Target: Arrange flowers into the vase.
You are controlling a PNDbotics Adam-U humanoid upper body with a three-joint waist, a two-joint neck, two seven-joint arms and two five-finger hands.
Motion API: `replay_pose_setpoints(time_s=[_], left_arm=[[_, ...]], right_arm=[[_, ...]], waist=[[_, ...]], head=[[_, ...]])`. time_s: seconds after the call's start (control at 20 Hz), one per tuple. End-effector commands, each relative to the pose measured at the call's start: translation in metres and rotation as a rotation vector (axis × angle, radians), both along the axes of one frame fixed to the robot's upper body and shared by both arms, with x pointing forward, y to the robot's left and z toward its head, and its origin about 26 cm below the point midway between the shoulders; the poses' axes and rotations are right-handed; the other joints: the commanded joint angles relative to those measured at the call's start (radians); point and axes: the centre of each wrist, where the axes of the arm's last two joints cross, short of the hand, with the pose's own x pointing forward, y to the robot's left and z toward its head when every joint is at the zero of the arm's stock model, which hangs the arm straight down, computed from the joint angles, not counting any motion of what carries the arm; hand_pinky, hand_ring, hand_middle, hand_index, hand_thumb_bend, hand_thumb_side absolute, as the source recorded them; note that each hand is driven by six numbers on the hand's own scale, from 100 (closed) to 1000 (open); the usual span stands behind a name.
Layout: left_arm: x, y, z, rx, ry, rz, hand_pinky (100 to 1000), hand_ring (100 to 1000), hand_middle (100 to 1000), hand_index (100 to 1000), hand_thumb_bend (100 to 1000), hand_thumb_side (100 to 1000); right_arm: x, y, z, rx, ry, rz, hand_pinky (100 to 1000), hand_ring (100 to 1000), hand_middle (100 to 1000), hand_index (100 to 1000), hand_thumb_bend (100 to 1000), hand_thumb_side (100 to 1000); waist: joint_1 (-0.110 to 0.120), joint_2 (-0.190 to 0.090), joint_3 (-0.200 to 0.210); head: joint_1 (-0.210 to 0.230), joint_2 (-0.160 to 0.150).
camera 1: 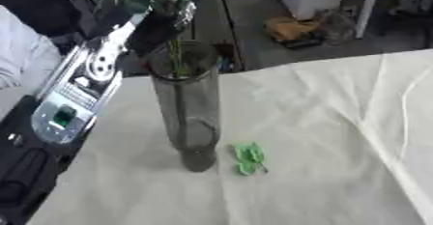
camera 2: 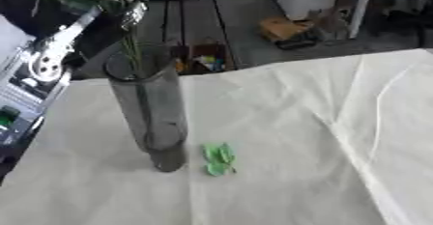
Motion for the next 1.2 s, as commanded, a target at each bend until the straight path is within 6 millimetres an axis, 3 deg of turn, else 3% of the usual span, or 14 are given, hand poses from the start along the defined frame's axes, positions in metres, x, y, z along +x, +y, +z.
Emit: replay_pose_setpoints(time_s=[0.05, 1.2], left_arm=[[-0.0041, 0.0091, 0.0114, 0.018, -0.027, 0.018, 728, 908, 941, 951, 100, 1000], [-0.0029, 0.0163, 0.0021, 0.042, 0.033, 0.016, 756, 923, 956, 981, 100, 1000]], right_arm=[[-0.0018, -0.0014, 0.0067, -0.009, -0.023, 0.001, 474, 462, 345, 651, 100, 946], [-0.0019, -0.0012, 0.0060, -0.006, -0.022, 0.003, 475, 462, 344, 652, 100, 950]], waist=[[-0.007, -0.018, 0.001], [-0.010, -0.013, 0.002]], head=[[-0.003, -0.015], [-0.008, -0.026]])
